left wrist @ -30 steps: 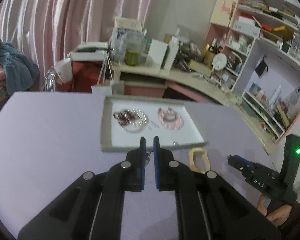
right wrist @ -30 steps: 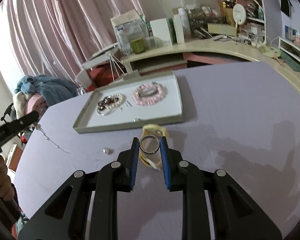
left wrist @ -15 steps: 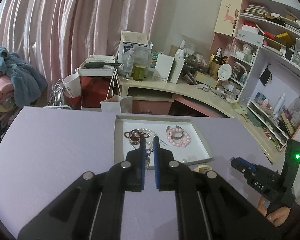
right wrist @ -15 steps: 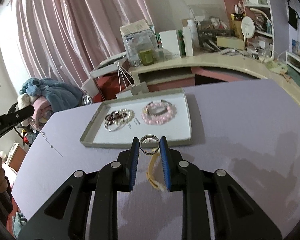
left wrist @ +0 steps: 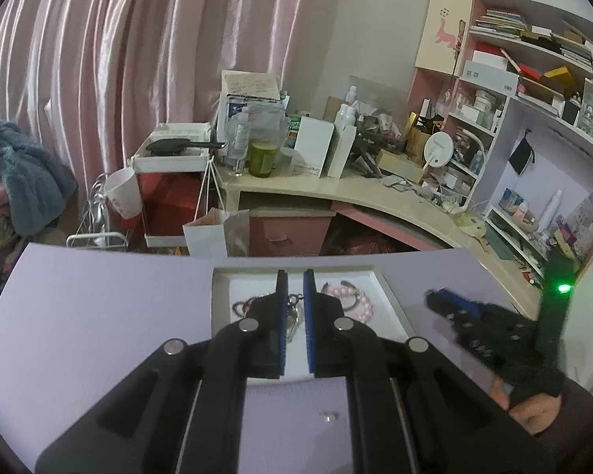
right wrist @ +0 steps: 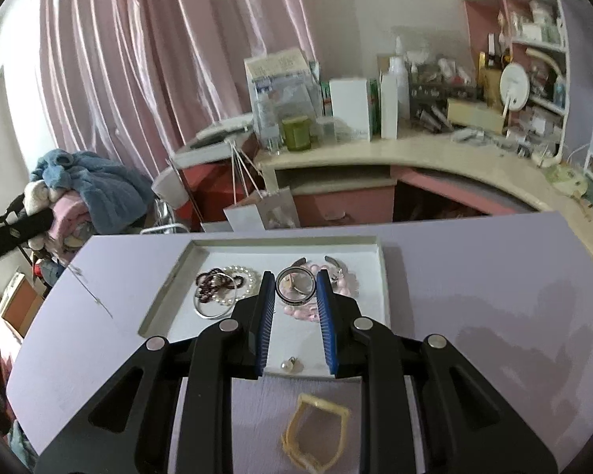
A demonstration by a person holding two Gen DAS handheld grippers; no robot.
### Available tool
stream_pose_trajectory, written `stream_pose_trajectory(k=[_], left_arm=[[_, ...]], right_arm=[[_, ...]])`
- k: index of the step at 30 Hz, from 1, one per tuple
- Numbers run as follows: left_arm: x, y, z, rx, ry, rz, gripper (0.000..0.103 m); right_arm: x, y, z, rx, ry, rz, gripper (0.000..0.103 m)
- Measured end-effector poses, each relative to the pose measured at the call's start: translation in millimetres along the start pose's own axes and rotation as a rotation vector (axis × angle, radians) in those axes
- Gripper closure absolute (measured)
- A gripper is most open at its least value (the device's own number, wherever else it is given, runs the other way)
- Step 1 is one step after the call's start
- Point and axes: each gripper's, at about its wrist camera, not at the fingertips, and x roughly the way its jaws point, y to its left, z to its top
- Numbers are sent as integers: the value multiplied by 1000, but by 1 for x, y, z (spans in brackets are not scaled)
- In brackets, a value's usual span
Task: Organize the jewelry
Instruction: 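Carry the ring and dangle earrings into the tray and open both grippers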
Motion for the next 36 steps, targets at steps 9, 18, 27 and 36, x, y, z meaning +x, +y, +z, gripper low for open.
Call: stream_pose_trajectory(k=[9, 18, 27, 36], left_arm=[[29, -1, 14, 31, 12, -4, 95], [50, -1, 13, 37, 45, -20, 95], [60, -4, 8, 40, 71, -24, 95], [76, -5, 11, 29, 84, -16, 94]], right_arm=[[44, 0, -6, -16, 93, 1, 80], [35, -24, -7, 71, 75, -28, 79], [29, -47, -13, 130, 81, -69, 78], [25, -45, -18, 125, 84, -59, 78]])
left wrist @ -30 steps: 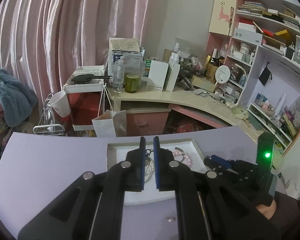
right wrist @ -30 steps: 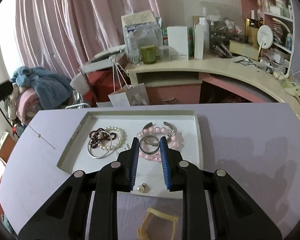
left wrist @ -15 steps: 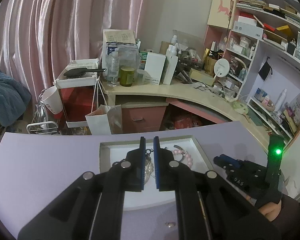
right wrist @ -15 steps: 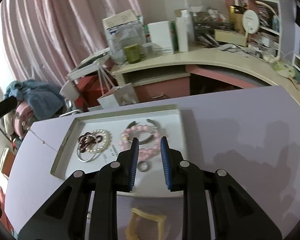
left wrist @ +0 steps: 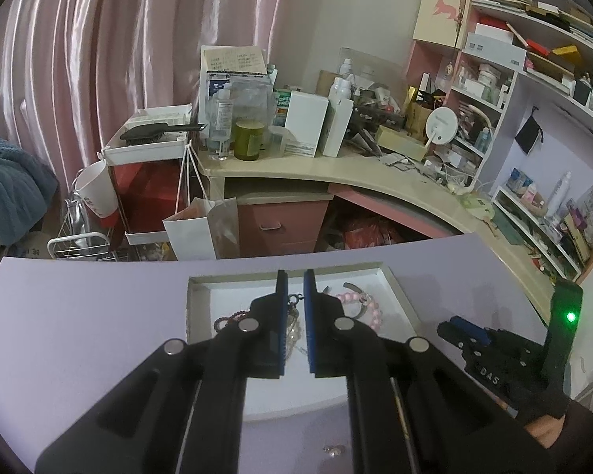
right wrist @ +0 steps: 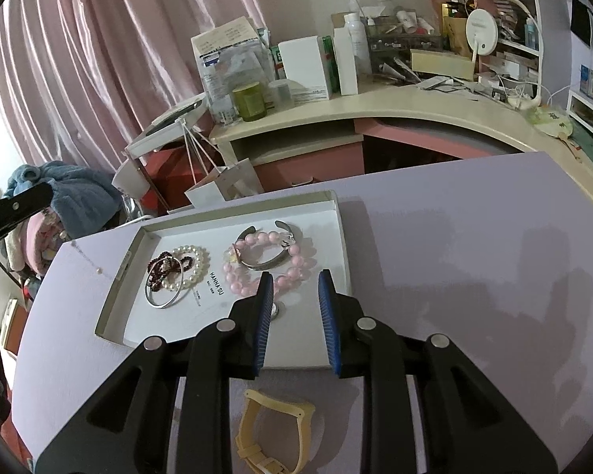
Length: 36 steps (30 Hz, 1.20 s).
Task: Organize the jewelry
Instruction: 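Carry the ring and dangle earrings into the tray and open both grippers, then grasp the yellow watch with the right gripper while the left grasps the pearl earring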
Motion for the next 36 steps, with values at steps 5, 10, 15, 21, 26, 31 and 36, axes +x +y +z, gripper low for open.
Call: stream_pose_trajectory(k=[5, 10, 15, 21, 26, 31, 36], left_arm=[[0, 4, -2, -27, -7, -3, 56], [-6, 17, -1, -78, -16, -6, 56], [-13, 25, 1, -91, -33, 17, 56], [-15, 25, -1, -87, -30, 16, 56], [-17, 24, -8, -78, -24, 23, 55], [-22, 22, -24, -57, -28, 61, 42], [-27, 27, -51, -51, -21, 106, 29]], right_arm=[[0, 1, -3, -2, 10, 5, 78], [0, 0, -9, 4, 19, 7, 78], [-1, 0, -10, 0, 15, 6, 78], [-3, 0, -13, -3, 14, 4, 78], [-6, 0, -17, -10, 20, 3, 78], [-15, 2, -42, -34, 53, 6, 55], [-17, 4, -70, -52, 107, 21, 45]])
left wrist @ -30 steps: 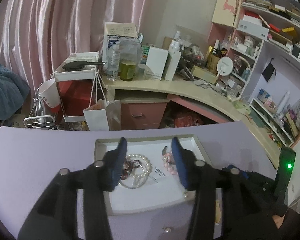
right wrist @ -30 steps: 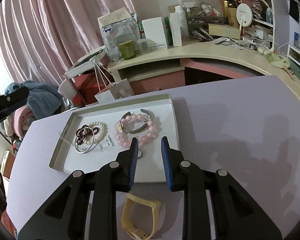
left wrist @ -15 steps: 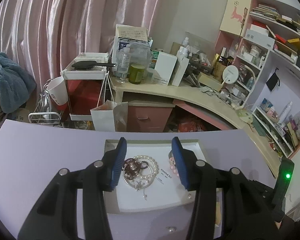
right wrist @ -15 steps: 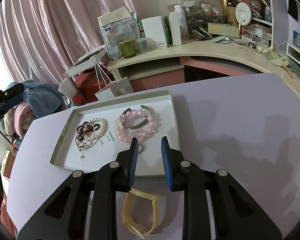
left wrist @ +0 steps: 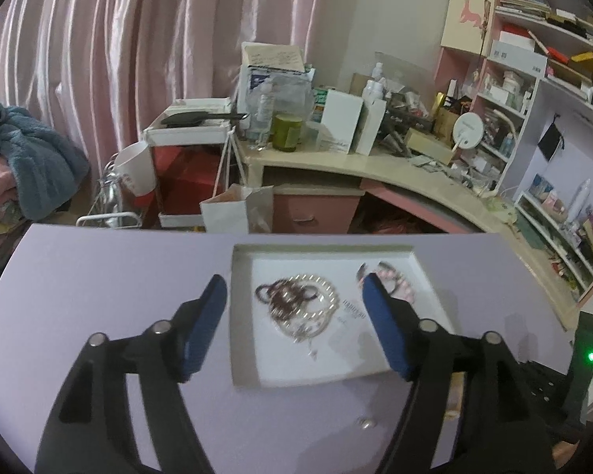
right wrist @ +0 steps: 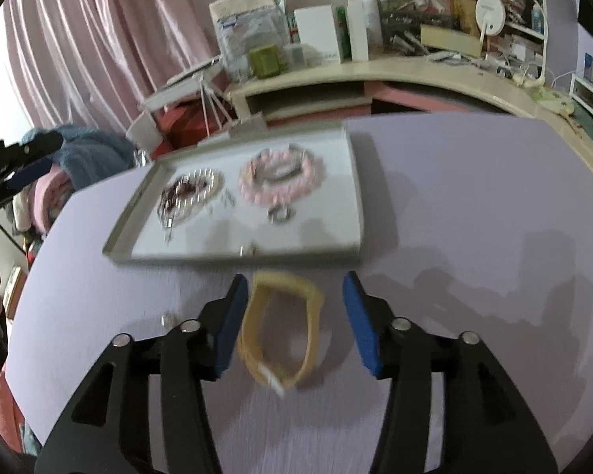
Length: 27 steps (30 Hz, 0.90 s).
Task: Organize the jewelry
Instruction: 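Grasp the yellow watch with the right gripper while the left grasps the pearl earring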
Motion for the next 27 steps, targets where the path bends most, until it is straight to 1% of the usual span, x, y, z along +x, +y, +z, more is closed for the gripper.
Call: stream_pose_trajectory(k=[1, 2, 5, 7, 12, 22, 23, 24, 26, 27], left_arm=[[-1, 1, -5, 1, -1, 8, 26], [-2, 3, -11, 2, 0, 19, 23], [-4, 9, -27, -14, 13, 32, 20], [-4, 14, -36, -30, 24, 38, 19], [-3, 22, -51, -70, 49, 49, 19], [-3, 19, -63, -71, 69, 40, 19], [-3, 17, -63, -68, 70, 38, 19], [-2, 16, -63, -66, 70, 36, 19], [-1, 13, -64, -56, 74, 25, 19], [-1, 12, -64, -52, 78, 20, 19]], right_arm=[[2, 1, -7, 0, 12, -1, 43], [4, 2, -10, 0, 21, -3, 43], [11, 6, -18, 12, 57, -2, 42], [16, 11, -19, -4, 67, -16, 38], [28, 18, -19, -38, 84, -67, 37], [35, 22, -19, -48, 89, -94, 37], [35, 22, -19, -47, 88, -96, 38], [35, 21, -20, -51, 81, -97, 55], [34, 24, -20, -75, 73, -78, 68], [32, 25, -20, -81, 71, -79, 70]])
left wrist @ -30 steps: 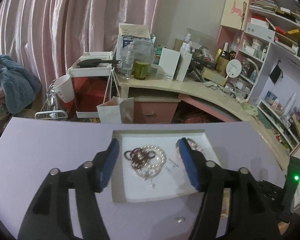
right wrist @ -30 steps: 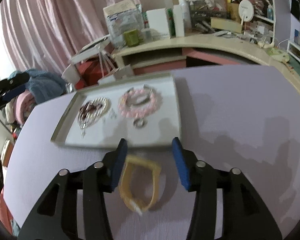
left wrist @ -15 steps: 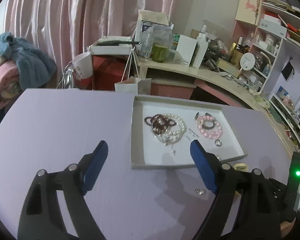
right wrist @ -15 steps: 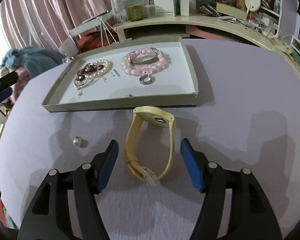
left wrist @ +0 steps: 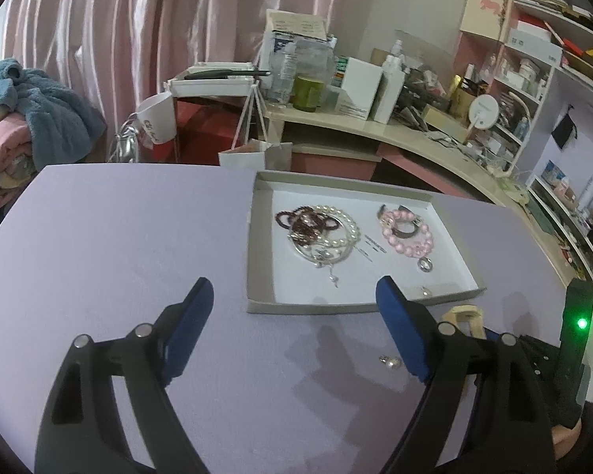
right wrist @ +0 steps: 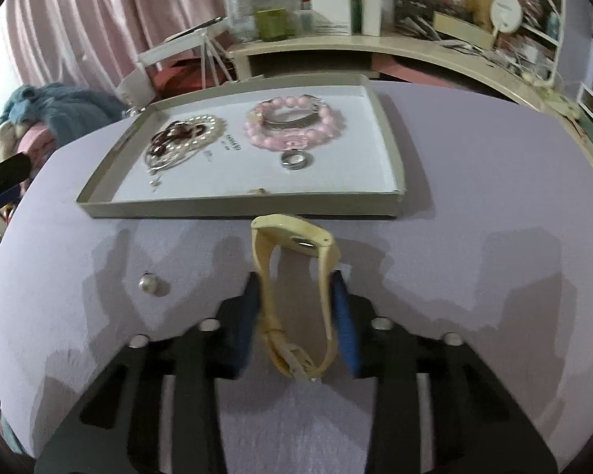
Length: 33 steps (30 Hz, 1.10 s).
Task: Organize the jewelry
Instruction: 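Grasp the yellow watch with the right gripper while the left grasps the pearl earring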
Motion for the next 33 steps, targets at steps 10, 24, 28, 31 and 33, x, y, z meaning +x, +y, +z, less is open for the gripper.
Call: stream_pose_trajectory(k=[10, 24, 28, 31, 33], left_arm=[[26, -38, -32, 103, 93, -93, 17], [65, -78, -66, 222, 145, -70, 47], [69, -83, -70, 244, 152, -68, 56], [71, -86, -72, 256, 159, -58, 70], [72, -87, -71, 255, 162, -72, 78]], right_arm=[[-26, -22, 7, 104, -86, 1, 70], [-20, -44, 7, 215, -49, -9, 68], [-18, -48, 6, 229, -36, -9, 67], [-17, -49, 5, 234, -32, -10, 67], [-17, -49, 5, 235, -30, -9, 67]])
